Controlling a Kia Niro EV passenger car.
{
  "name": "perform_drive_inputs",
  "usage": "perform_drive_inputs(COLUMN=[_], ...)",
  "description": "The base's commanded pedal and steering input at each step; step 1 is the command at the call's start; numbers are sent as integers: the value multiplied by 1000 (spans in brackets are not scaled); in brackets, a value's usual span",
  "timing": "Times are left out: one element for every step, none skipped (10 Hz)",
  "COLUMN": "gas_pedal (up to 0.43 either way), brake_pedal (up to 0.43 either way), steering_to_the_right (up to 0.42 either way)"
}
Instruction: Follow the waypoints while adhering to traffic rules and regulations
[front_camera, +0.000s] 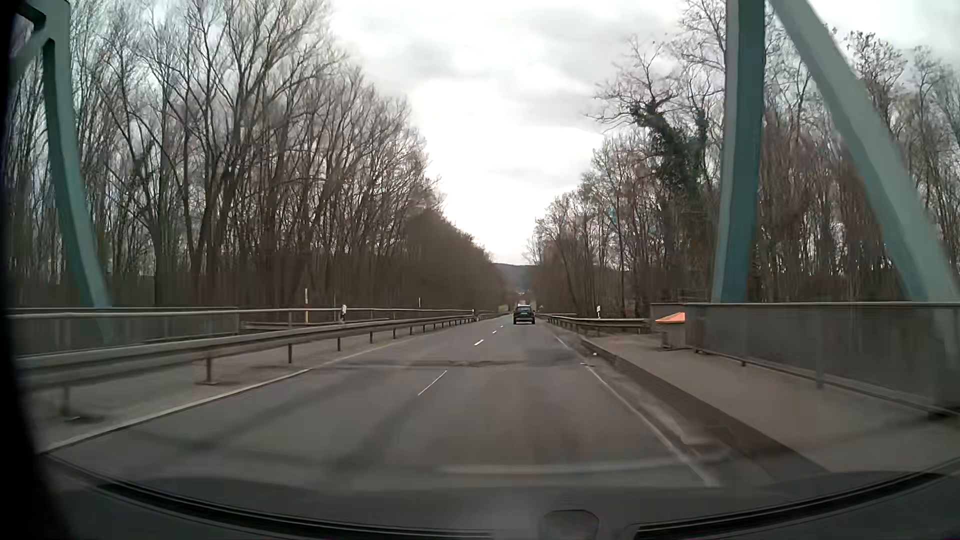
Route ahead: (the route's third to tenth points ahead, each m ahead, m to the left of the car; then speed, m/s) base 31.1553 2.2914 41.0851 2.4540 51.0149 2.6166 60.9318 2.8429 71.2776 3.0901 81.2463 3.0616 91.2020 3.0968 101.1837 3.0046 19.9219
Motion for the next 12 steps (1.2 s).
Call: perform_drive_inputs(gas_pedal=[319, 299, 299, 287, 287, 0, 20, 20, 20, 20, 20, 20], brake_pedal=[0, 0, 0, 0, 0, 0, 0, 0, 0, 0, 0, 0], steering_to_the_right=[3, 3, 3, 3, 3, 3, 3, 3, 3, 3, 3, 3])
